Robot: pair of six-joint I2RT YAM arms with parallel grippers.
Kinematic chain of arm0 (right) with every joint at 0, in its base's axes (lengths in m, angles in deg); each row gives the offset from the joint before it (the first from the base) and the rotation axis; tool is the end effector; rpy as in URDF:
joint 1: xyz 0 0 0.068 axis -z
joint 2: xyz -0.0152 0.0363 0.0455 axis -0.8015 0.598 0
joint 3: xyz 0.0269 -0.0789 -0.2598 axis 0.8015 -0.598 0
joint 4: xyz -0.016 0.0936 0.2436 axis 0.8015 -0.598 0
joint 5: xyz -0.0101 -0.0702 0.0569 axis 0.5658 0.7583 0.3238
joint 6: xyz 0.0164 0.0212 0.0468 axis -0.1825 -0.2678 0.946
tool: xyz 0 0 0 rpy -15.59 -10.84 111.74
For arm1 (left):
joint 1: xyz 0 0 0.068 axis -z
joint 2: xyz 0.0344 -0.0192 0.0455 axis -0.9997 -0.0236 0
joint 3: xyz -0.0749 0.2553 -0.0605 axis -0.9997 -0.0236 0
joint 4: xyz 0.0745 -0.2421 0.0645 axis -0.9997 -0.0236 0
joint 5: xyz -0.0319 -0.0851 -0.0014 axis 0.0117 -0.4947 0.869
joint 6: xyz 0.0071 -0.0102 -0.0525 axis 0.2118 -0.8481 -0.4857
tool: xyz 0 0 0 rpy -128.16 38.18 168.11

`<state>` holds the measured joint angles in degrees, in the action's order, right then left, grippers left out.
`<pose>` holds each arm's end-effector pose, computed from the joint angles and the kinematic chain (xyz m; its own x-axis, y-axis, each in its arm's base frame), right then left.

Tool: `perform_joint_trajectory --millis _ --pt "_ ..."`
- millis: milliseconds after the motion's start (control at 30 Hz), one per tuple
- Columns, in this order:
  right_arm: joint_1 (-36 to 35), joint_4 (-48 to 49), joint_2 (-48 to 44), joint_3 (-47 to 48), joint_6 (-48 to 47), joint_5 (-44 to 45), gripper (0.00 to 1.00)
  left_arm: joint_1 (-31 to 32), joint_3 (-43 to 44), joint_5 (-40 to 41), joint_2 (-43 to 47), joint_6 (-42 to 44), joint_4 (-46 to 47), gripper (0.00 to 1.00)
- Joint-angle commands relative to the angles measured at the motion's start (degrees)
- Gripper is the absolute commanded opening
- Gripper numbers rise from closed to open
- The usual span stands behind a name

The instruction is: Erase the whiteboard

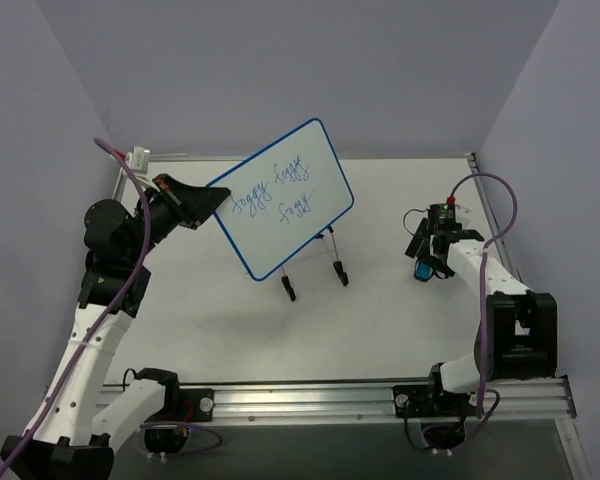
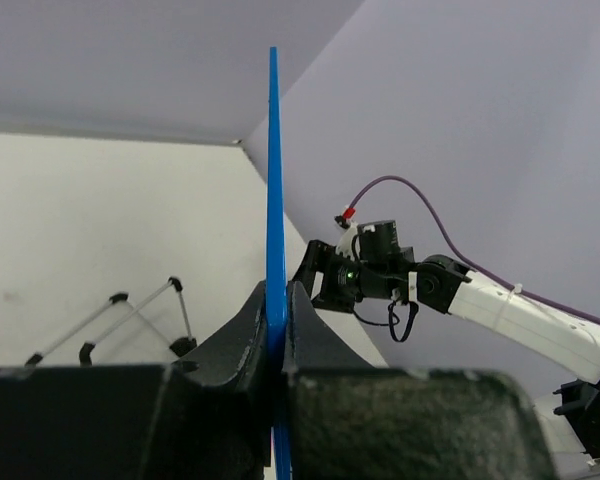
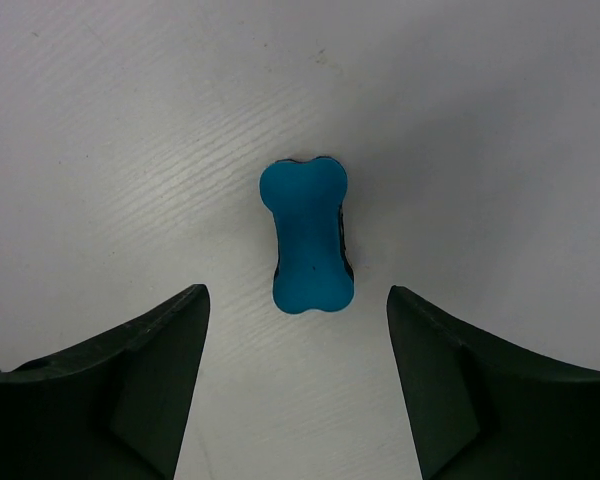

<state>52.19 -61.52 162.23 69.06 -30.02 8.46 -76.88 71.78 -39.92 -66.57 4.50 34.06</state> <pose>0.3014 0.0001 0.2182 -0.5974 0.4342 -0.6742 0.4068 0.8886 0.2118 0.1952 -0.0583 0.4292 -0.3573 -0.5768 -0.7346 0.5609 0.4963 -0.6626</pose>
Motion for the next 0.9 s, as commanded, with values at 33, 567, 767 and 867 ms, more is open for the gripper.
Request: perform_joint_trajectory --millis 33,567,767,867 --pt "0.55 2.57 4.91 3.59 -3.10 -1.61 0.67 -0.43 1.58 6.09 4.88 0.05 -12.63 0.02" --pt "1.51 5.65 10.55 2.28 -5.65 1.20 0.49 0.18 -2.38 2.24 9.73 4.00 -15.64 0.02" --pt "2.66 5.47 10.82 1.67 -5.47 1.64 0.47 0.45 -2.11 1.26 9.46 5.23 -15.73 0.02" --pt "2.66 5.65 9.42 0.61 -4.77 2.52 0.47 0.62 -2.11 1.09 9.20 5.59 -15.73 0.02"
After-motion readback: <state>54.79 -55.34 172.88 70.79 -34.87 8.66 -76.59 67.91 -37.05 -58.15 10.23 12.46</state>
